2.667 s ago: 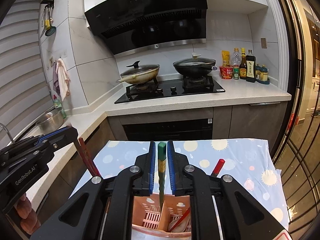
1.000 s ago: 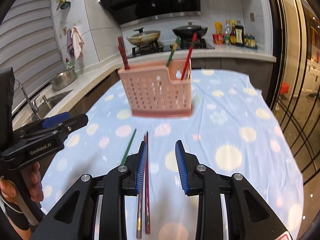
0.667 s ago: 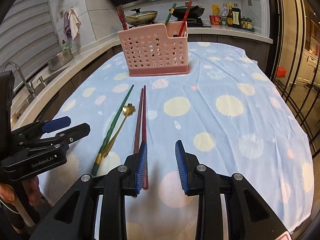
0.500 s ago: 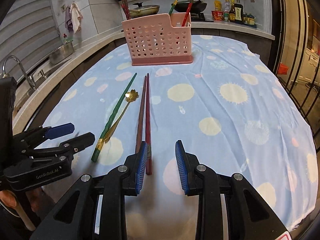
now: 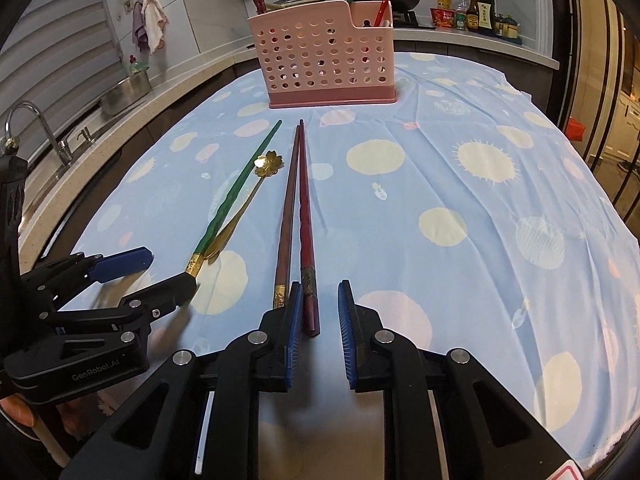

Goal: Organize utensils
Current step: 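Grasp a green chopstick with the left tool while the right tool grasps a dark-red chopstick, then lift both held chopsticks and lower them into the pink holder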

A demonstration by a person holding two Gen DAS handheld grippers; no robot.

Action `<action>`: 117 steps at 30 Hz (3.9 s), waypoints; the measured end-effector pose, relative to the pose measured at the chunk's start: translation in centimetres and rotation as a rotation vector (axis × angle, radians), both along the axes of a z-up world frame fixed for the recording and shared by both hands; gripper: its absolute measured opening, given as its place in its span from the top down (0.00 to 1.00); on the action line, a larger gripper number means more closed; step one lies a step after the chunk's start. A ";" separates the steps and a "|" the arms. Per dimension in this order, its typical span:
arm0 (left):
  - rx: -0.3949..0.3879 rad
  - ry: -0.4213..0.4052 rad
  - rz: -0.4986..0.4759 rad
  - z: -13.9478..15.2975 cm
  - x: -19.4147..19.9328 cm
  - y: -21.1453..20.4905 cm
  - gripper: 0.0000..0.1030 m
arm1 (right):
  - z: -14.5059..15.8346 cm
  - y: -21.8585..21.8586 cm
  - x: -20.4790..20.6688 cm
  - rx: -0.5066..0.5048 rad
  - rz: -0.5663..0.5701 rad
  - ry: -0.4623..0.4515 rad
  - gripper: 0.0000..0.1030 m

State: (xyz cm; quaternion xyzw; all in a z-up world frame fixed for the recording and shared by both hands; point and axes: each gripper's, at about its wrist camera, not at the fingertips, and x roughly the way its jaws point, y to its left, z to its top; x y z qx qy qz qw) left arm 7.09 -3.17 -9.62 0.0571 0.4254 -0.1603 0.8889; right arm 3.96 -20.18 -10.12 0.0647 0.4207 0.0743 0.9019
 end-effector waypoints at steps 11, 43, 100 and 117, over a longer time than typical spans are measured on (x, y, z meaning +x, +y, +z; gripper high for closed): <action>0.009 -0.024 0.011 -0.1 1.0 0.1 0.57 | -0.5 0.1 0.5 -0.010 0.001 -0.001 0.86; -0.173 -0.201 0.001 10.8 1.9 2.7 0.93 | 11.7 -5.0 0.0 0.082 -0.068 -0.292 0.93; -0.107 -0.453 0.036 25.4 24.1 -4.2 0.93 | 25.1 -3.9 25.8 0.091 -0.065 -0.504 0.93; -0.105 -0.449 0.037 25.1 24.5 -4.1 0.93 | 29.1 -4.0 25.5 0.089 -0.078 -0.607 0.93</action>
